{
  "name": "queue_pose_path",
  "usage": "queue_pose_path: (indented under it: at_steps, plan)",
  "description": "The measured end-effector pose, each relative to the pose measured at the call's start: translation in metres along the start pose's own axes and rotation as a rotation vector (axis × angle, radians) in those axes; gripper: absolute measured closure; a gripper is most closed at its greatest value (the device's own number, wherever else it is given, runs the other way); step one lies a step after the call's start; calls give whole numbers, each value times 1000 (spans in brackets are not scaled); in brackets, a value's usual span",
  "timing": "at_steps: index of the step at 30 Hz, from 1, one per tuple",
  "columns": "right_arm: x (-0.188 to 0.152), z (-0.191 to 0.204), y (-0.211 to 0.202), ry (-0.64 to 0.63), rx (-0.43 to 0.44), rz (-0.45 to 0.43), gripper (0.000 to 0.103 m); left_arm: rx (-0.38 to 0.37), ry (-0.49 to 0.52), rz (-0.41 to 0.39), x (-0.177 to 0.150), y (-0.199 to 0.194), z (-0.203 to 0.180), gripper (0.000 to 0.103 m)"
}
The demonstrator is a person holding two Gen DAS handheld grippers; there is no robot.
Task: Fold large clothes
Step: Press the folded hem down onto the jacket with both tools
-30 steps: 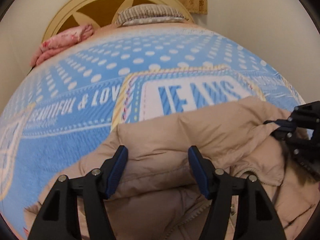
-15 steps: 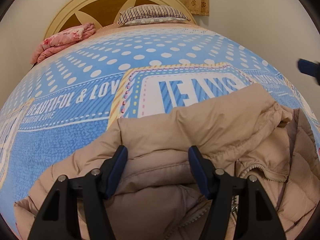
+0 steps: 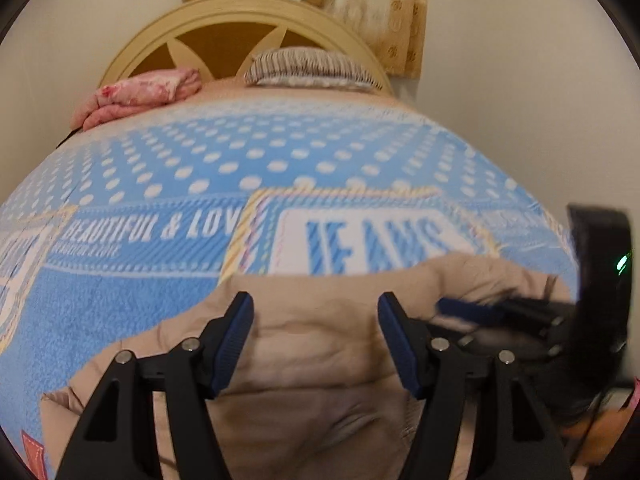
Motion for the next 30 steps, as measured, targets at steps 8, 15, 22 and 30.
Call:
queue_pose_path:
  at_steps: [8, 15, 22, 30]
  plan:
    - [-6, -5, 1, 27, 2, -12, 65, 50, -69, 102, -20, 41, 18, 29]
    - [-8, -12, 6, 82, 52, 5, 65, 86, -55, 118, -31, 49, 21, 25]
    - [-10, -12, 12, 81, 45, 25, 65, 116, -44, 152, -36, 56, 22, 22]
    - [-11, -12, 14, 83, 44, 32, 65, 122, -42, 170, -39, 58, 22, 22]
Point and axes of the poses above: each gripper's, at about its wrist camera, not at the fingertips, and y roughly the way its jaws point, z to its left, x to its top, the point moved 7 cm from there along y, roughly the way its jaws point, and after that the axes turned 13 degrees about -x, right-handed, at the moved point
